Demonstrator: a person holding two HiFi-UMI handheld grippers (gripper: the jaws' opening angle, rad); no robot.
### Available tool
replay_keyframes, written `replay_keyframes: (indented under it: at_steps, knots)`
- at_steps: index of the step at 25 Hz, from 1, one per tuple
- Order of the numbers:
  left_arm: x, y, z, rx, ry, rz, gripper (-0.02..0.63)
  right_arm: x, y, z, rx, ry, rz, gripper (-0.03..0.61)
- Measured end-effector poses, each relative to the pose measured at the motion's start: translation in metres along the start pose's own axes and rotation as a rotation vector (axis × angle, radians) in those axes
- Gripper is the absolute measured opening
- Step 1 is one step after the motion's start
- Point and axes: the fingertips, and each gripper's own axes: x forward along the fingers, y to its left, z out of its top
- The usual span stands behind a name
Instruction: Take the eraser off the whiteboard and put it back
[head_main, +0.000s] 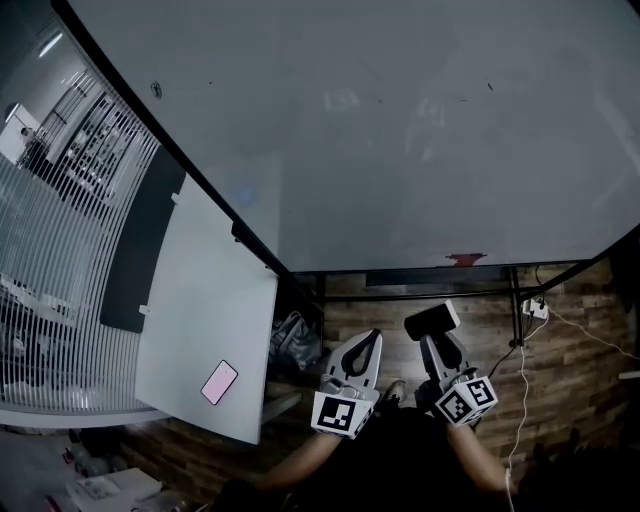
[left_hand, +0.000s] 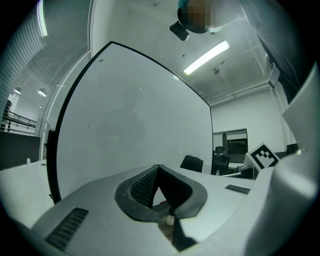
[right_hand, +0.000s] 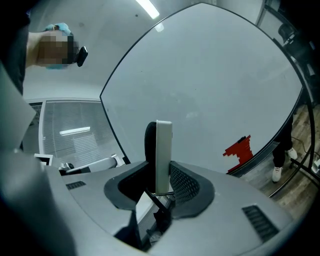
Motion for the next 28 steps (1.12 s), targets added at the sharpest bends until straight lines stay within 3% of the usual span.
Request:
replay_keyframes:
  at_steps: [19, 28]
  knots:
    - [-0.017, 0.003, -0.019, 0.022, 0.024, -0.004, 0.006, -0.015, 0.018, 0.004, -0.019, -0.029, 0.015, 0.14]
    - [-0.025, 0.007, -0.011, 0.01, -0.007, -0.012, 0.008, -0.013, 0.026, -0.004, -0.005, -0.024, 0.02, 0.14]
